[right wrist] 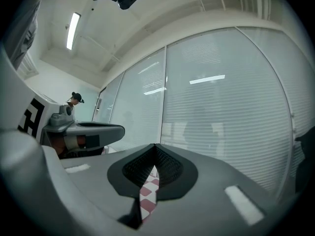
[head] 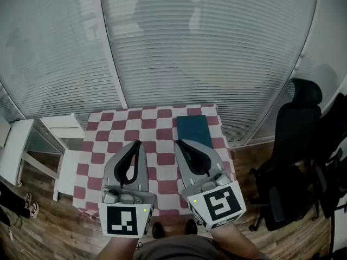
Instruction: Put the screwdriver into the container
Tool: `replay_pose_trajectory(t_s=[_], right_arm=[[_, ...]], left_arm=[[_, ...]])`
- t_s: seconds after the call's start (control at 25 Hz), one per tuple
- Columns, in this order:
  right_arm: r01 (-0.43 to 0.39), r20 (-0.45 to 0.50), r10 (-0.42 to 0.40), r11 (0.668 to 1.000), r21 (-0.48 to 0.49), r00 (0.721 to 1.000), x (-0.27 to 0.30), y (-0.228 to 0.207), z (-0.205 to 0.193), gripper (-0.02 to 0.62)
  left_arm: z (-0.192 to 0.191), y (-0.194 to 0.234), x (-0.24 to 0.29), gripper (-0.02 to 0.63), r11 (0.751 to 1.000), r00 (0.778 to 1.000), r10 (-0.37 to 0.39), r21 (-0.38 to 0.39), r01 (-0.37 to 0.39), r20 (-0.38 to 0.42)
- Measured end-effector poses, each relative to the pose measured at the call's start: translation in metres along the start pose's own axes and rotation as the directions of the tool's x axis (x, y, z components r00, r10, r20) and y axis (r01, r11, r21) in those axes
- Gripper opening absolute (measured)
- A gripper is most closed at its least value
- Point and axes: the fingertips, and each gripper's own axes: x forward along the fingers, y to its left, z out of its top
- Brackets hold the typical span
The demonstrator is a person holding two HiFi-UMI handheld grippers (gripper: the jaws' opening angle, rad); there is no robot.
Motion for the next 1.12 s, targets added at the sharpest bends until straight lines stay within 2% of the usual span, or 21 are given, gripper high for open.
replay_pose_trajectory(t_s=[1.12], right_arm=[[-0.008,-0.012,0.008,1.000,-0.009,1.000,0.0062,0.0005,-0.0056,0.025]], left_arm=[[-0.0061,-0.0012,0.0079,0.000,1.000,1.000,-0.022,0.005,0.022,-0.002]])
